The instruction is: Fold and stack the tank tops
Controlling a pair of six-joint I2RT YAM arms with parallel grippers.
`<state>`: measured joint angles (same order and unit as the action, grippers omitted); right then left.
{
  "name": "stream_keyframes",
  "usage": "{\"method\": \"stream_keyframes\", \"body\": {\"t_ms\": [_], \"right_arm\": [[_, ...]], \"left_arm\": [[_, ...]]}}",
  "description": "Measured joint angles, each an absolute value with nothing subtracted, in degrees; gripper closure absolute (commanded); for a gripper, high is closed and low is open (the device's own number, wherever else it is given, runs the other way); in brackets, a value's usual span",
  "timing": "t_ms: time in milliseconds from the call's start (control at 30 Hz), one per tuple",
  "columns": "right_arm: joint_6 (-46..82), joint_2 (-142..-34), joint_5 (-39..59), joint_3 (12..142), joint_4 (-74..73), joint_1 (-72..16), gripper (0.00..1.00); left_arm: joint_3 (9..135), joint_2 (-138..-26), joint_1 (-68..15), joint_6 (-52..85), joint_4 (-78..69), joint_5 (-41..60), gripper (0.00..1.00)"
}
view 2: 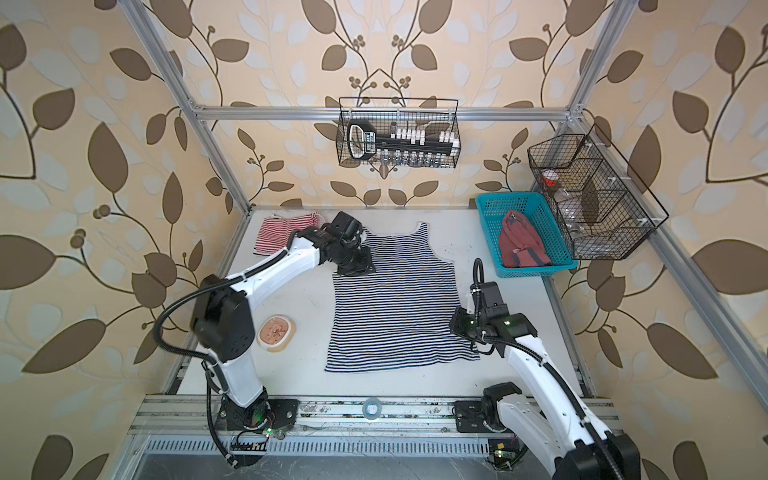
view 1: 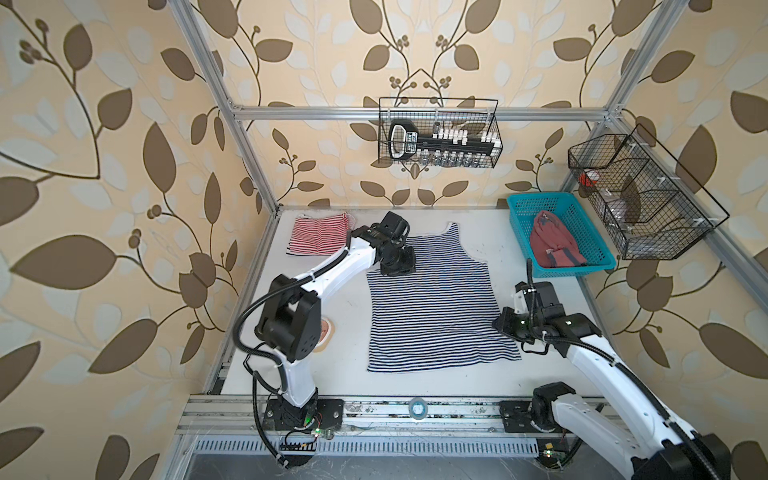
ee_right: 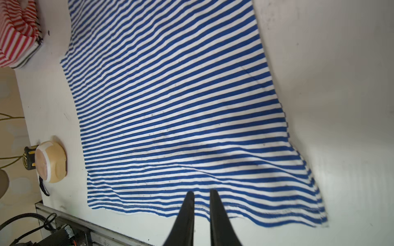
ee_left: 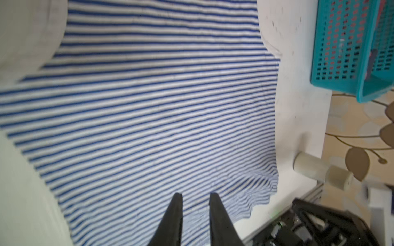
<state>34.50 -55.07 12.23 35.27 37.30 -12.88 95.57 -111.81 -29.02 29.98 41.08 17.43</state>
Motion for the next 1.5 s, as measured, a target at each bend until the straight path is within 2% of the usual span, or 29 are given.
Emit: {"method": "stream_keyframes", "body": {"t_ms": [233, 400, 533, 800, 1167, 1500], "right_arm": [[34.5, -68.6, 14.17, 35.48, 27.22, -13.34, 0.78], [34.22, -77.65, 16.14, 37.34, 23.31, -13.41, 0.78], [32.82, -84.9, 16.27, 41.5, 22.81, -13.45, 0.83], [27.4, -97.58, 15.22, 53.76, 28.34, -13.5, 0.88], [20.1, -109.25, 12.88, 69.91, 39.38, -11.9, 0.96], [15.97, -124.81, 11.53, 94.41, 50.57, -10.7, 1.0]], "left_arm": [[105.19, -128.38, -24.91, 27.92, 43.22, 17.76, 0.83], [105.23, -131.11, -23.16, 28.29, 43.0, 18.0, 0.83], [104.4, -131.15, -22.39, 29.34, 41.1, 18.22, 0.84], [93.03, -125.93, -19.73, 35.81, 30.44, 21.78, 0.85], [78.89, -118.13, -17.89, 43.92, 20.84, 23.57, 0.86], [62.22, -107.39, -17.89, 50.92, 13.98, 24.05, 0.85]]}}
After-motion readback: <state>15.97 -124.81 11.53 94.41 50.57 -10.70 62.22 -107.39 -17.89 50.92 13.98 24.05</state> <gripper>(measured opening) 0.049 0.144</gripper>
